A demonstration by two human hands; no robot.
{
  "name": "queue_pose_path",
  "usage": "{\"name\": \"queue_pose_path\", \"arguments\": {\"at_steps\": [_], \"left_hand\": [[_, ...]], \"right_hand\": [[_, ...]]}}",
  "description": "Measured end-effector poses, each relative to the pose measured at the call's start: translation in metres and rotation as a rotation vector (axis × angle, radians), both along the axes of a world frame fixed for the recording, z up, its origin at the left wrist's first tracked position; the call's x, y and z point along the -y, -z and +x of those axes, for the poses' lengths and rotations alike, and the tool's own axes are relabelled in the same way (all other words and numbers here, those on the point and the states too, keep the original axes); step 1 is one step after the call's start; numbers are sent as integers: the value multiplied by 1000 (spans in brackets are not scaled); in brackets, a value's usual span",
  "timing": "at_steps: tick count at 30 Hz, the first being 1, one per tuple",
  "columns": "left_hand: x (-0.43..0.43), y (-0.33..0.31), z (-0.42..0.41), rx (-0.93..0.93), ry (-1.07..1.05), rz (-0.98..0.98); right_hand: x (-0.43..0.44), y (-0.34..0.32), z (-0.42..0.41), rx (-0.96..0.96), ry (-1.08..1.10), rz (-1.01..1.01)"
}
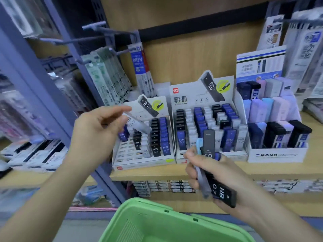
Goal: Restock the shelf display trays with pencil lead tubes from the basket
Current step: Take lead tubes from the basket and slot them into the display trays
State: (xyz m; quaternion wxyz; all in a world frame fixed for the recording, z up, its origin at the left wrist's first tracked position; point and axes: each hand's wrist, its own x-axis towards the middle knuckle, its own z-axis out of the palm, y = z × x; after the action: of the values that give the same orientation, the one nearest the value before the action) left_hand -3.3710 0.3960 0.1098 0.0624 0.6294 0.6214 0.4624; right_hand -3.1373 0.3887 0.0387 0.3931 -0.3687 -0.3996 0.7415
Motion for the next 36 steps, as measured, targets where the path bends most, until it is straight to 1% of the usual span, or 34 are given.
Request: {"name": "queue_pose_path", "arguments": {"at_steps": [2,4,6,9,12,14,16,18,20,26,28,31,36], "left_hand": [[-3,4,-25,-161,-140,17],[-7,17,-35,-262,-202,-10],[-12,33,-40,-339,-179,-54],[-20,51,-42,-317,-100,-121],[-25,61,-43,-319,-49,-105],[-28,66,-45,-357,-70,-85],[-33,68,-49,-448,-99,-41],[-38,70,-50,-593,-128,-22],[-46,74,-50,-670,-168,-39],[-79,81,-54,-672,-235,-162],[-84,83,-56,-635,-232,-190],[-90,80,-54,-629,-202,-237],[-98,79,-55,-567,-156,-195]], "right_hand": [[2,3,-12,28,-35,10],[2,5,-22,75,-58,6],[3,7,-31,93,-57,-16],[5,16,-41,110,-62,-62],[7,28,-46,104,-53,-120],[7,33,-49,93,-55,-132],[5,36,-51,88,-56,-140],[3,37,-52,94,-60,-140],[1,38,-54,104,-71,-136],[-2,38,-52,124,-72,-120],[-3,37,-51,107,-55,-129],[-5,36,-50,89,-52,-123],[-6,33,-49,76,-47,-106]]}}
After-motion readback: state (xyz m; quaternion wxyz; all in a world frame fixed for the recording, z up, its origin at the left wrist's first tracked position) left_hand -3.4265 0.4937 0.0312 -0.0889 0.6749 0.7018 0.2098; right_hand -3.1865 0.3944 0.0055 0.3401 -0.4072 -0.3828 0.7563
